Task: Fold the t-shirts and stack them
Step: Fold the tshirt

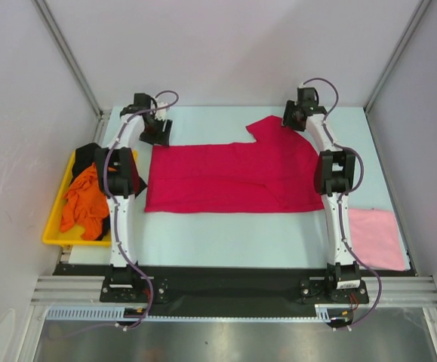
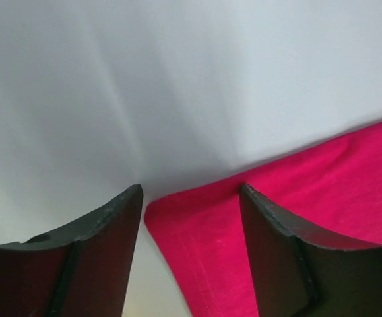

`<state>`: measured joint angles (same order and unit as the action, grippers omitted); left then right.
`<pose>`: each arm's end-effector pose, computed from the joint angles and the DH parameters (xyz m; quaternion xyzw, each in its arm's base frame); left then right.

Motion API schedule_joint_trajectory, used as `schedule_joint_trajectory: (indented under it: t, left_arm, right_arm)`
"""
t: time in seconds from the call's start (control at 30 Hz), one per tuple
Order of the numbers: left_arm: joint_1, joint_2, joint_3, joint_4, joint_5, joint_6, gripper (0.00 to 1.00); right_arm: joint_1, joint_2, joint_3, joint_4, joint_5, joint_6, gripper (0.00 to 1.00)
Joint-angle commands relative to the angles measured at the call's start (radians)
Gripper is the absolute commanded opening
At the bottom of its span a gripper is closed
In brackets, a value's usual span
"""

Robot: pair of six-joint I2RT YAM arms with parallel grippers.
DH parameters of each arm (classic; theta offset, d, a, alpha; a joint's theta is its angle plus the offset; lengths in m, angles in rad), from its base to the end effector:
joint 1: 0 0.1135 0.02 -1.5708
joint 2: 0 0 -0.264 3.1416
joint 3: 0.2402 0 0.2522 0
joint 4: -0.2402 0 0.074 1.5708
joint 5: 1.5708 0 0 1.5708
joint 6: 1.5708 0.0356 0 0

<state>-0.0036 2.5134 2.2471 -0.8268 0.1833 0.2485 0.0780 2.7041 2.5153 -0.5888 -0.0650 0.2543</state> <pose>0.5358 -0.0084 0.1653 0.1431 0.9571 -0.0595 0.2447 0.5871 0.0482 0.1615 0.0687 0.9194 0.0934 0.3758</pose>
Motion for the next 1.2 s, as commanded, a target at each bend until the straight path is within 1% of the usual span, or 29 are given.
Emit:
schedule_joint_trajectory:
  t: [0.0, 0.07, 0.1, 0.13, 0.17, 0.2, 0.23, 0.27, 0.47, 0.53, 0.63, 0.67, 0.7, 0.77, 0.87, 0.9, 0.93, 1.0, 1.03, 1.07, 1.1, 1.13, 1.17]
  left_arm:
    - [-0.001, 0.028, 0.043, -0.032, 0.042, -0.034, 0.65]
    - [-0.001, 0.030, 0.043, -0.032, 0.068, -0.032, 0.59]
    - [-0.001, 0.030, 0.042, -0.034, 0.086, -0.031, 0.51]
    - [-0.001, 0.027, 0.040, -0.035, 0.102, -0.029, 0.46]
    - [-0.001, 0.024, 0.032, -0.031, 0.122, -0.028, 0.39]
    - [-0.001, 0.010, 0.025, -0.025, 0.125, -0.028, 0.18]
    - [-0.001, -0.002, 0.016, -0.014, 0.120, -0.026, 0.08]
    - [-0.001, -0.016, -0.010, 0.014, 0.108, -0.026, 0.01]
    - [-0.001, -0.157, -0.104, 0.117, 0.125, 0.058, 0.00]
    - [-0.001, -0.195, -0.116, 0.103, 0.127, 0.101, 0.00]
    - [-0.001, -0.255, -0.171, 0.116, 0.134, 0.144, 0.00]
    - [-0.001, -0.283, -0.197, 0.121, 0.139, 0.152, 0.00]
    - [-0.001, -0.292, -0.202, 0.121, 0.142, 0.158, 0.00]
    - [-0.001, -0.320, -0.199, 0.094, 0.150, 0.167, 0.00]
    - [-0.001, -0.379, -0.247, 0.078, 0.140, 0.193, 0.00]
    - [-0.001, -0.398, -0.271, 0.077, 0.139, 0.216, 0.00]
    - [-0.001, -0.419, -0.328, 0.078, 0.140, 0.227, 0.00]
    - [-0.001, -0.488, -0.397, 0.081, 0.151, 0.268, 0.00]
    - [-0.001, -0.511, -0.472, 0.090, 0.162, 0.284, 0.00]
    - [-0.001, -0.556, -0.510, 0.094, 0.166, 0.300, 0.00]
    - [-0.001, -0.576, -0.544, 0.094, 0.168, 0.334, 0.00]
    - [-0.001, -0.594, -0.605, 0.092, 0.168, 0.350, 0.00]
    - [-0.001, -0.628, -0.633, 0.091, 0.162, 0.363, 0.00]
  right_arm:
    - [-0.003, 0.014, 0.036, -0.042, 0.039, 0.008, 0.53]
    - [-0.001, 0.017, 0.039, -0.045, 0.034, 0.010, 0.43]
    - [0.002, 0.016, 0.039, -0.048, 0.039, 0.010, 0.36]
    - [0.003, 0.016, 0.037, -0.057, 0.040, 0.008, 0.28]
    - [0.002, 0.008, 0.033, -0.059, 0.042, 0.011, 0.15]
    - [0.002, 0.003, 0.028, -0.065, 0.047, 0.013, 0.07]
    - [-0.001, -0.003, 0.020, -0.069, 0.053, 0.017, 0.00]
    - [-0.006, -0.024, 0.014, -0.071, 0.057, 0.020, 0.00]
    - [-0.023, -0.157, -0.087, -0.031, 0.064, 0.019, 0.00]
    - [-0.030, -0.211, -0.104, -0.031, 0.056, 0.022, 0.00]
    - [-0.029, -0.296, -0.177, -0.011, 0.031, 0.014, 0.00]
    - [-0.027, -0.344, -0.225, -0.009, 0.028, 0.013, 0.00]
    - [-0.029, -0.345, -0.248, -0.009, 0.031, 0.013, 0.00]
    - [-0.029, -0.427, -0.308, -0.012, 0.040, 0.007, 0.00]
    - [-0.027, -0.562, -0.472, 0.003, 0.042, -0.003, 0.00]
    - [-0.024, -0.607, -0.571, 0.009, 0.047, -0.001, 0.00]
    - [-0.018, -0.679, -0.622, 0.010, 0.053, -0.003, 0.00]
    - [-0.011, -0.762, -0.731, 0.017, 0.063, 0.000, 0.00]
    - [0.000, -0.841, -0.830, 0.017, 0.070, 0.002, 0.00]
    - [0.006, -0.877, -0.887, 0.008, 0.118, 0.014, 0.00]
    - [0.011, -0.909, -0.936, 0.004, 0.131, 0.022, 0.00]
    - [0.016, -0.949, -1.040, 0.004, 0.134, 0.036, 0.00]
    - [0.025, -1.013, -1.087, 0.006, 0.137, 0.051, 0.00]
